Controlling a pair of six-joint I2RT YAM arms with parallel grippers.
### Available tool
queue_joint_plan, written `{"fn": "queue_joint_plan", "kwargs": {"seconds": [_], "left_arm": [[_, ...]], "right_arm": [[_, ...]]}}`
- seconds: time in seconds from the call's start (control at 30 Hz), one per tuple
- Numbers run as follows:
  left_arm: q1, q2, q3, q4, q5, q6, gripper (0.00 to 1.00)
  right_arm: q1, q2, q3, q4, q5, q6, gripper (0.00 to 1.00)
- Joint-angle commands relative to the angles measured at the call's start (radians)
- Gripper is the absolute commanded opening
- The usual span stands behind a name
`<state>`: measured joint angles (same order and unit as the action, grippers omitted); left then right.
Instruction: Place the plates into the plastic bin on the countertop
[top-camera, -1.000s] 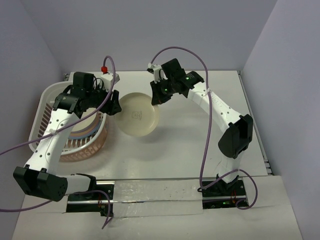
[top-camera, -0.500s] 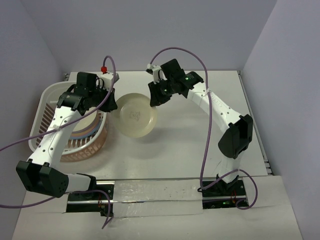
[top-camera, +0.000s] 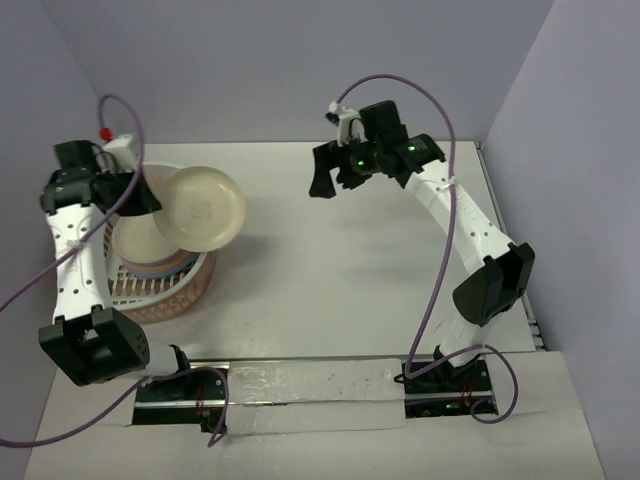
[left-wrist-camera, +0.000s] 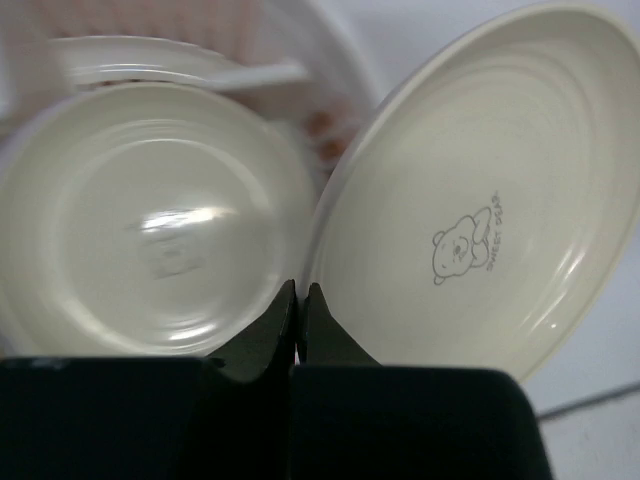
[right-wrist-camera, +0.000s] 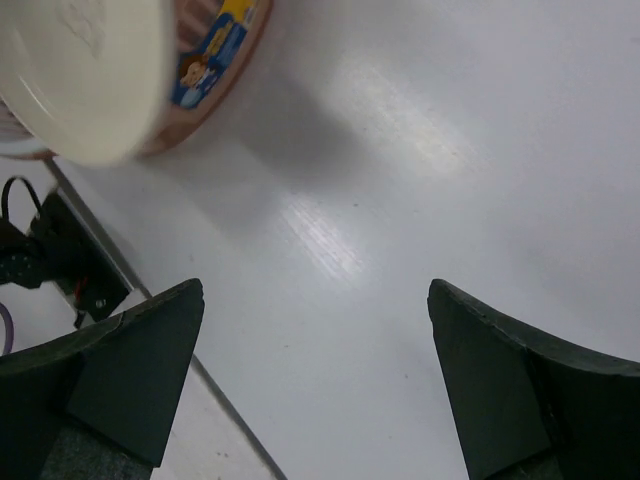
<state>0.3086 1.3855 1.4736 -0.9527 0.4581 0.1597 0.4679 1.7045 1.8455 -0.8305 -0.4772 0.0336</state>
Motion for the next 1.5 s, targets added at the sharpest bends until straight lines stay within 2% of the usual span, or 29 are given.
{"fn": "queue_joint_plan", "kwargs": {"seconds": [0.0,0.17,0.3,0.37,0.47,0.53,0.57,0.6,0.67,0.77,0.87,0.9,1.03,1.2,1.47], "left_arm": [[0.244,0.101,0.145,-0.11,0.094,0.115,0.0],[0.327,0.22,0.194,-0.099,0.056,0.129,0.0],[0.33,0.283,0.188,-0.074,0.031,0.114,0.0],[0.33,0.305,0.186,-0.065,0.039,0.113,0.04],[0.329,0.316,0.187,-0.059,0.051,0.117,0.42],[0.324,0.307,0.201,-0.059,0.056,0.12,0.61],[0.314,0.296,0.211,-0.058,0.051,0.12,0.78],[0.299,0.283,0.227,-0.054,0.037,0.118,0.88],[0.24,0.245,0.258,-0.029,-0.003,0.102,0.98],[0.141,0.199,0.283,0.018,-0.12,0.048,0.99],[-0.11,0.157,0.286,0.086,-0.195,-0.02,0.99],[-0.124,0.155,0.283,0.103,-0.196,-0.025,0.99],[-0.309,0.14,0.227,0.227,-0.146,-0.183,0.99],[-0.505,0.134,0.165,0.342,-0.313,-0.213,0.99],[-0.531,0.126,0.149,0.35,-0.346,-0.204,0.99]], "right_arm": [[-0.126,-0.104,-0.065,0.051,-0.049,0.01,1.0],[-0.185,-0.136,-0.137,0.067,-0.056,0.002,1.0],[-0.198,-0.14,-0.152,0.07,-0.057,-0.001,1.0],[-0.205,-0.14,-0.153,0.067,-0.054,-0.004,1.0],[-0.213,-0.143,-0.157,0.067,-0.047,-0.008,1.0],[-0.222,-0.143,-0.157,0.065,-0.04,-0.009,1.0],[-0.233,-0.143,-0.157,0.065,-0.039,-0.008,1.0],[-0.243,-0.144,-0.157,0.065,-0.036,-0.007,1.0],[-0.261,-0.15,-0.157,0.066,-0.031,-0.002,1.0],[-0.307,-0.163,-0.162,0.071,-0.012,-0.001,1.0],[-0.358,-0.206,-0.181,0.081,0.059,-0.011,1.0],[-0.37,-0.209,-0.188,0.082,0.064,-0.012,1.0],[-0.387,-0.286,-0.241,0.118,0.144,-0.023,1.0],[-0.389,-0.353,-0.308,0.155,0.173,-0.018,1.0],[-0.388,-0.409,-0.395,0.21,0.192,-0.006,1.0]]}}
